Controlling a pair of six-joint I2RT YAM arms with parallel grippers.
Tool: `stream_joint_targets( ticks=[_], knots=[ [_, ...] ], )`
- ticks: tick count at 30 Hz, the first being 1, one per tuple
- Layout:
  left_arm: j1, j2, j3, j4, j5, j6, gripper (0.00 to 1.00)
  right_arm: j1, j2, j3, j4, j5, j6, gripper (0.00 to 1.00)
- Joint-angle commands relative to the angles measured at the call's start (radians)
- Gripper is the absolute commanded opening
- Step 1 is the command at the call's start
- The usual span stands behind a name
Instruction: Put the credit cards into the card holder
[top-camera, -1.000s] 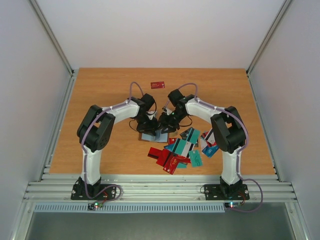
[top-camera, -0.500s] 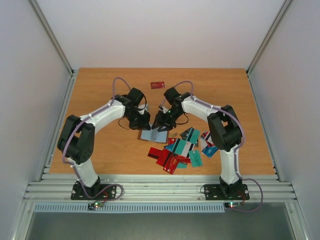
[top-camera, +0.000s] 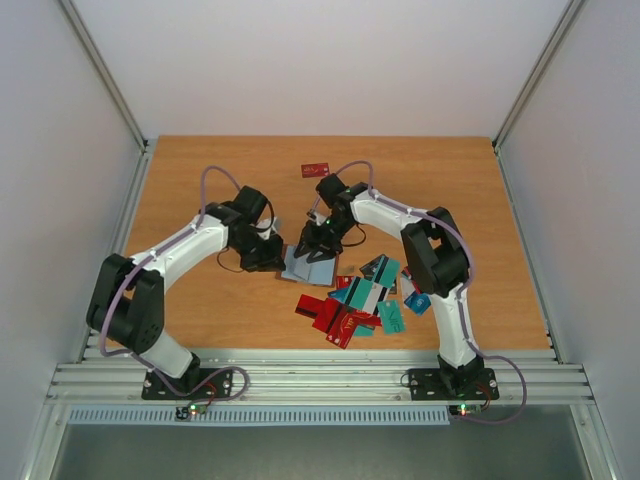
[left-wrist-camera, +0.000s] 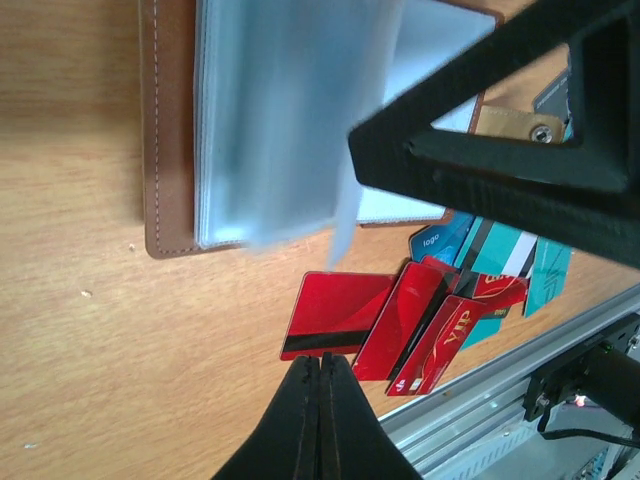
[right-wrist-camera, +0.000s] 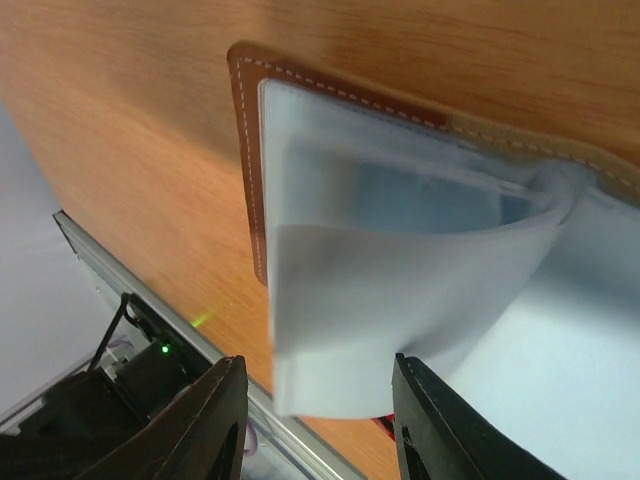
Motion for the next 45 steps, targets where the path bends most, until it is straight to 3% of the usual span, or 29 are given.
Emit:
stream_joint_targets(
  ticks=[1,6,15,22,31,37,45],
  knots=[
    [0.009,-0.045,-0.032,0.003,-0.006,0.016,0.01,0.018,0.052,0.063,-0.006,-0.008,0.022,0.41],
    [0.012,-0.062,-0.036,-0.006,-0.009,0.023,0.01,0.019,0.07,0.097,-0.031,0.009,0.018,0.41],
    [0.013,-0.028,-0.025,0.016,-0.011,0.035,0.02,0.002,-0.048,0.038,-0.141,0.135,-0.078,0.41],
    [-0.004,0.026,0.04,0.018,-0.008,0.055,0.03,-0.058,-0.208,-0.193,-0.089,0.169,-0.08,0.4],
    [-0.156,0.037,0.032,0.051,0.027,0.082,0.1,-0.087,-0.492,-0.493,-0.084,0.204,-0.115,0.4],
    [-0.272,0.072,-0.014,0.139,0.067,0.034,0.11,-0.086,-0.671,-0.715,-0.046,0.199,-0.018,0.42],
    [-0.411,0.204,0.045,0.142,0.018,-0.007,0.11,-0.087,-0.811,-0.929,0.013,0.248,0.13,0.41]
  ],
)
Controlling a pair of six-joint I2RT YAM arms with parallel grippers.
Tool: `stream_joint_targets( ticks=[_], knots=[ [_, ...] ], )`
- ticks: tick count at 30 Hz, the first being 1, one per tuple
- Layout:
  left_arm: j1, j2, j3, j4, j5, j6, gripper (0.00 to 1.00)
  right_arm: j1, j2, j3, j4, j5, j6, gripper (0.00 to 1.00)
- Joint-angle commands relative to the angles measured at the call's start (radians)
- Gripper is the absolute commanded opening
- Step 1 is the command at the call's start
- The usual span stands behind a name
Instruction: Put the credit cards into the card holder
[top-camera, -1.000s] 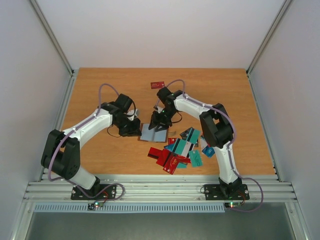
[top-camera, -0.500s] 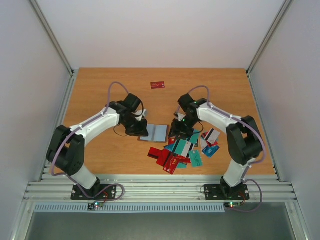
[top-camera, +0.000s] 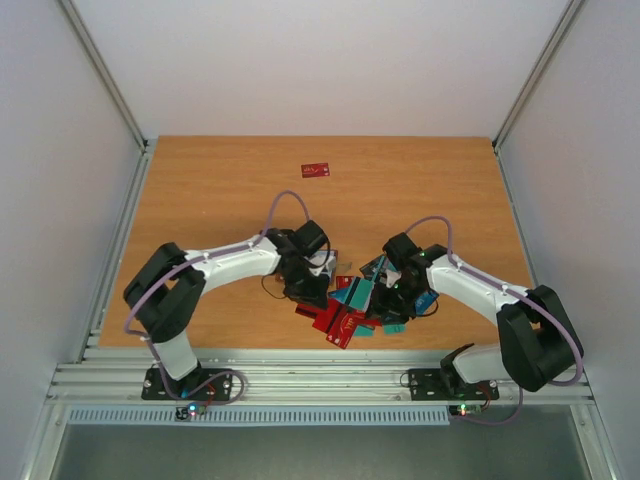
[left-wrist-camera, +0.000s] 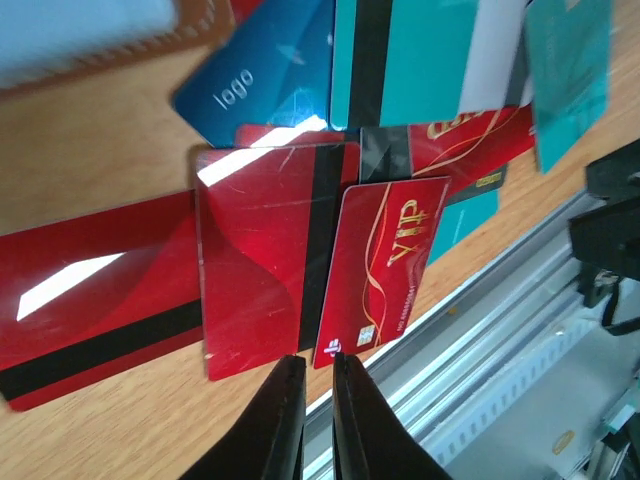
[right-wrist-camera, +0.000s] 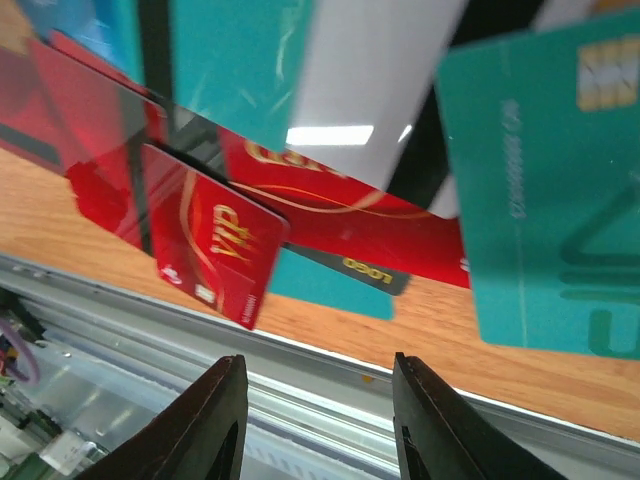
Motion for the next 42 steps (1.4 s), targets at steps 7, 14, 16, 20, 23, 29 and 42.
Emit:
stream_joint_targets(
  ticks=[7,14,16,20,23,29,42],
  knots=[
    [-0.126,0.166,0.089,0.034,-0.044,-0.068,0.11,0.006,-0.129,-0.146,0.073,0.026,0.136,0.41],
    [-0.16,0.243,0.103,0.048,-0.054,-0.094,0.11,0.006,-0.189,-0.181,0.066,0.025,0.154,0.42],
    [-0.167,0.255,0.094,0.053,-0.053,-0.098,0.11,0.006,-0.201,-0.197,0.08,0.016,0.162,0.42],
    [-0.179,0.265,0.075,0.073,-0.039,-0.113,0.11,0.008,-0.214,-0.233,0.118,-0.008,0.183,0.42],
    [-0.188,0.253,0.063,0.093,-0.017,-0.13,0.11,0.009,-0.217,-0.255,0.156,-0.036,0.198,0.42],
    [-0.192,0.153,0.075,0.023,-0.087,-0.142,0.13,0.012,-0.224,-0.264,0.172,-0.042,0.21,0.43],
    [-0.177,0.207,0.136,-0.052,-0.144,-0.072,0.31,0.018,-0.217,-0.269,0.189,-0.054,0.212,0.43]
  ],
)
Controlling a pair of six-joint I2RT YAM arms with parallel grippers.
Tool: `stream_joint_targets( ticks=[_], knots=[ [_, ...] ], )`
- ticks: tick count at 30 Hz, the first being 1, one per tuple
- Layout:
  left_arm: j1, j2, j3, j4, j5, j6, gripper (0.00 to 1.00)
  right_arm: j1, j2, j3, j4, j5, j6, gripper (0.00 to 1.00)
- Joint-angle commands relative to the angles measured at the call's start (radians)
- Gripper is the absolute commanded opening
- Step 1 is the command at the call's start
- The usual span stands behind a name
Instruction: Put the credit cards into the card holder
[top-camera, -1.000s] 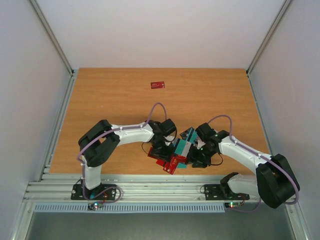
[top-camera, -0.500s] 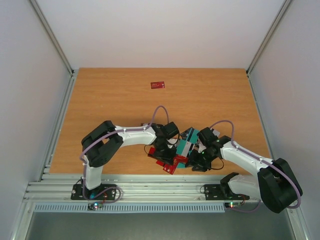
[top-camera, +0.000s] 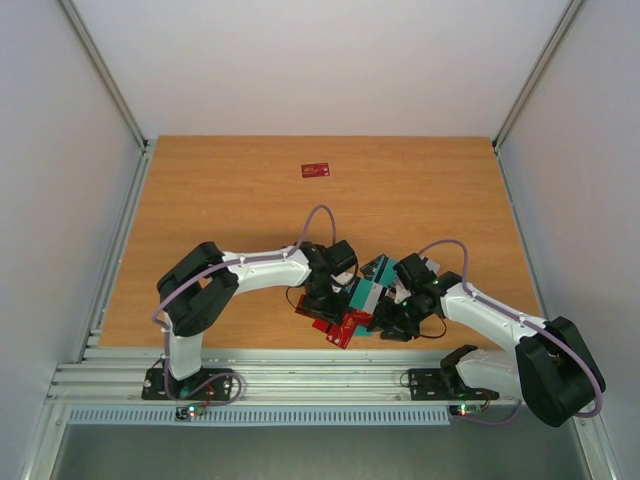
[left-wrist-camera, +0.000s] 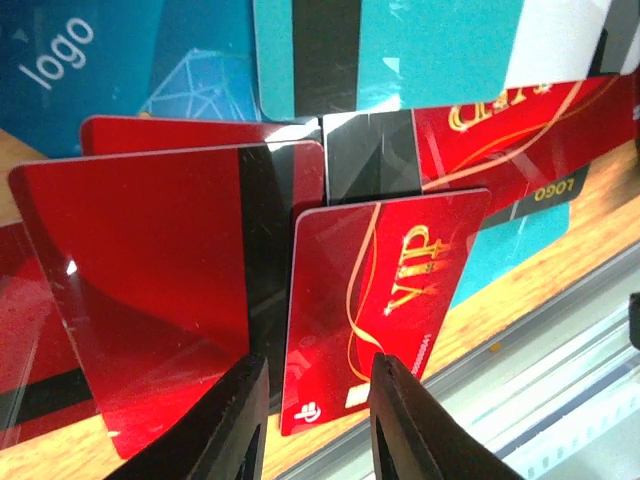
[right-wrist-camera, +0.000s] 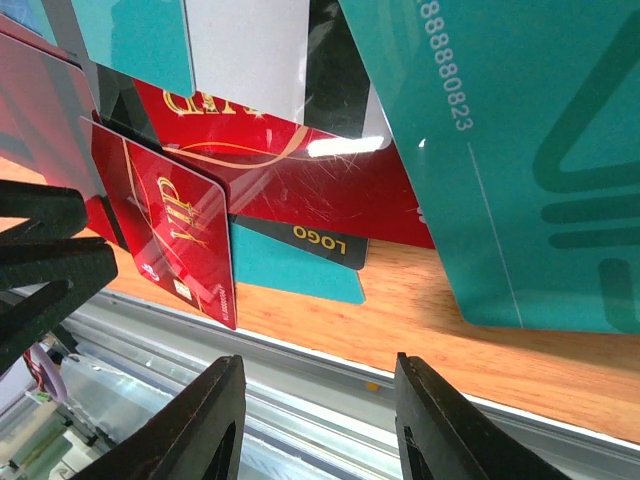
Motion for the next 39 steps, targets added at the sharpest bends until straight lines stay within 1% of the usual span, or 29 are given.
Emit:
stream_joint_targets(
  ticks=[1,6,14,22,25,32,39],
  knots=[
    [0.003,0.04,0.021,-0.01,-0.013,0.022,0.32,0.01,-0.01,-0.013,0.012,-0.012,0.015,0.43],
    [0.001,0.041,-0.011,0.029,0.037,0.008,0.34,0.016,-0.016,-0.037,0.054,-0.035,0.034,0.43],
    [-0.016,0.023,-0.068,0.107,0.125,-0.036,0.33,0.05,-0.014,-0.104,0.194,-0.074,0.114,0.43],
    [-0.022,0.012,-0.077,0.131,0.154,-0.062,0.32,0.098,0.008,-0.139,0.29,-0.077,0.174,0.44],
    [-0.023,0.016,-0.076,0.136,0.165,-0.064,0.32,0.118,0.019,-0.136,0.301,-0.074,0.19,0.44],
    [-0.028,0.012,-0.085,0.157,0.18,-0.073,0.3,0.161,0.001,-0.139,0.238,-0.052,0.182,0.45],
    [-0.045,0.035,-0.083,0.185,0.212,-0.083,0.28,0.17,-0.021,-0.179,0.283,-0.055,0.21,0.45]
  ],
)
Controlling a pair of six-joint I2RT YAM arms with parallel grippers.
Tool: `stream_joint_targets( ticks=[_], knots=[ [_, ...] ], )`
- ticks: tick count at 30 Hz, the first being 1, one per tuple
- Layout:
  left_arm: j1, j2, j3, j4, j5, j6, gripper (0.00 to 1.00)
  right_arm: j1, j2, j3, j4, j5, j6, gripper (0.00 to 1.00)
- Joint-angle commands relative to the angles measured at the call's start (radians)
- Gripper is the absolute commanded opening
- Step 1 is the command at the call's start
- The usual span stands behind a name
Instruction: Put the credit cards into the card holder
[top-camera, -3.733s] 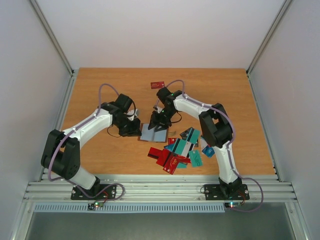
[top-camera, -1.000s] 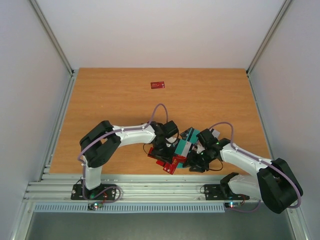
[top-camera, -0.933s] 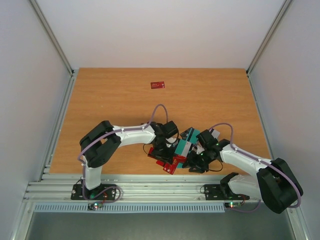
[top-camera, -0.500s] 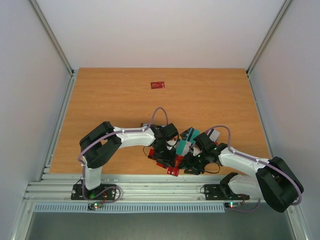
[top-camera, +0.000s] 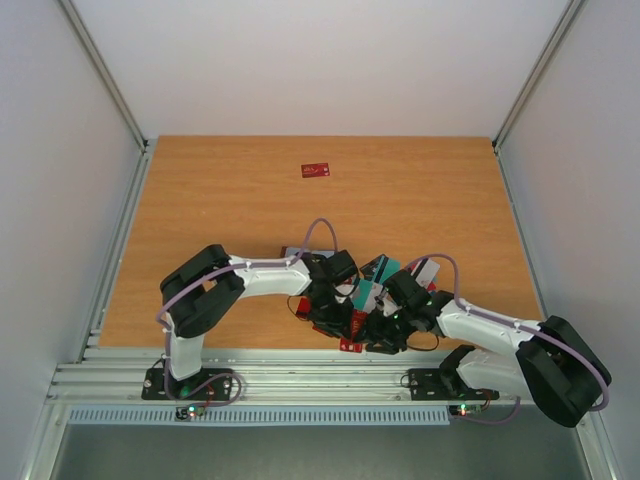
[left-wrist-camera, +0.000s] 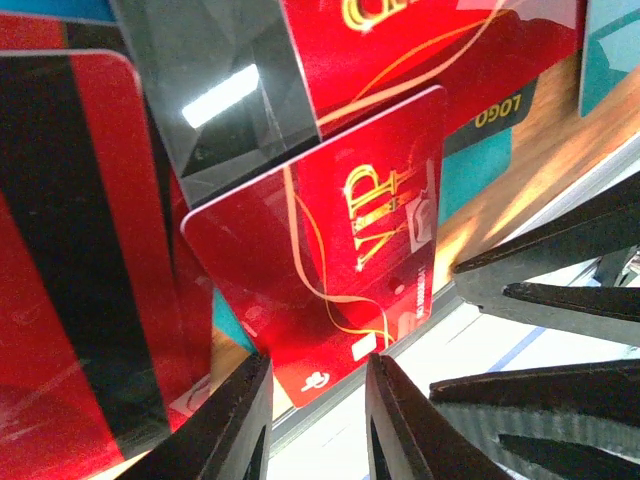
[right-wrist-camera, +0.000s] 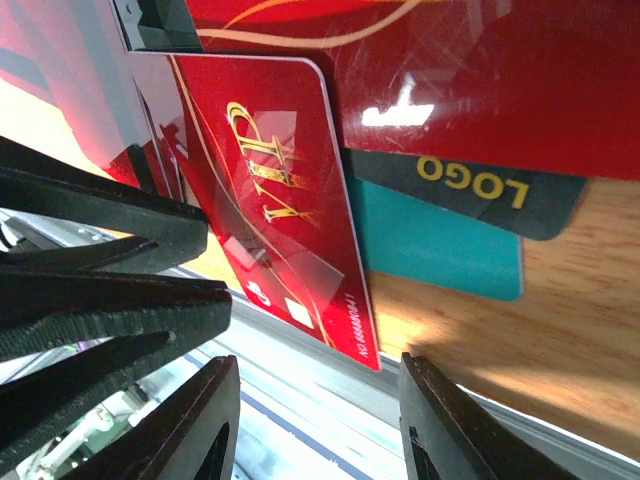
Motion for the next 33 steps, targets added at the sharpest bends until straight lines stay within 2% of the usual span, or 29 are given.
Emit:
stream_joint_targets(
  ticks=[1,4,9,14,20,28,33],
  knots=[
    [-0.02,0.021,-0.004,0.042,0.031,-0.009,0.28,0.013,-0.003,-0.038,-0.004,0.033,0.033,0.46],
    [-0.022,0.026,-0.003,0.039,0.032,-0.005,0.28,0.017,-0.007,-0.039,-0.01,0.032,0.045,0.46],
    [-0.022,0.029,0.002,0.023,0.025,0.006,0.27,0.044,-0.076,-0.01,-0.153,0.083,0.029,0.46],
    [-0.022,-0.023,0.052,-0.051,-0.054,0.031,0.28,0.045,-0.133,0.01,-0.251,0.098,-0.001,0.46],
    [-0.014,-0.024,0.16,-0.132,-0.214,0.052,0.29,0.045,-0.155,-0.015,-0.194,0.108,0.029,0.46],
    [-0.013,0.079,0.263,-0.2,-0.295,0.075,0.32,0.045,-0.127,-0.038,-0.121,0.101,0.053,0.46],
    [-0.013,0.124,0.261,-0.184,-0.272,0.1,0.33,0.044,-0.117,-0.043,-0.104,0.095,0.058,0.46]
  ],
)
